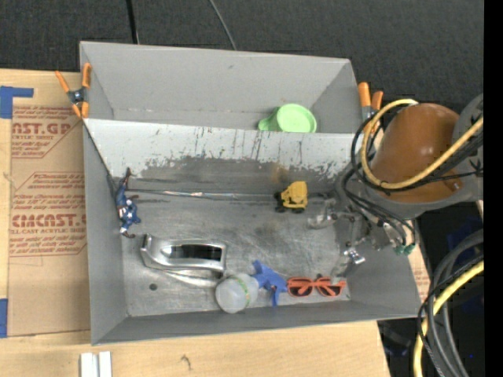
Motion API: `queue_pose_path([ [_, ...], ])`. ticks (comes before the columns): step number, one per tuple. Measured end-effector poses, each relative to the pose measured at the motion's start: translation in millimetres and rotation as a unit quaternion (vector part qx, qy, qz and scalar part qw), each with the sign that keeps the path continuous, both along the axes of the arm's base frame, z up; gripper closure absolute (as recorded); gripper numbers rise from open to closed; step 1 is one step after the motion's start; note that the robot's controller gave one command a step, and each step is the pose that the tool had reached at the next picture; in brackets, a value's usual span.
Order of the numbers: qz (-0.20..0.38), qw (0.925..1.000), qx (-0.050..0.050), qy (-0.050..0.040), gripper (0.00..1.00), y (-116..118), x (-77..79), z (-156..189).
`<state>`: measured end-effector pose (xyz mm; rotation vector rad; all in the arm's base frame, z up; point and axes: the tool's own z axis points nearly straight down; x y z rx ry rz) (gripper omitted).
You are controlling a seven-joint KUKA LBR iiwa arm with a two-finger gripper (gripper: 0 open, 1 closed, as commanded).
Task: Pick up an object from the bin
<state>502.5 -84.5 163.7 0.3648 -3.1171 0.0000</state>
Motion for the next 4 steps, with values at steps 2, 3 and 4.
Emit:
queue_pose_path([
  [2, -0.030, 0.9996, 0.001, -0.0017, 0.00, 19.4, -4.8, -53.4],
  [3, 0.053, 0.9986, 0.001, -0.0014, 0.00, 23.1, -9.7, -73.3],
  [4, 0.055, 0.9985, -0.003, -0.0010, 1.00, 43.8, -14.1, -89.4],
])
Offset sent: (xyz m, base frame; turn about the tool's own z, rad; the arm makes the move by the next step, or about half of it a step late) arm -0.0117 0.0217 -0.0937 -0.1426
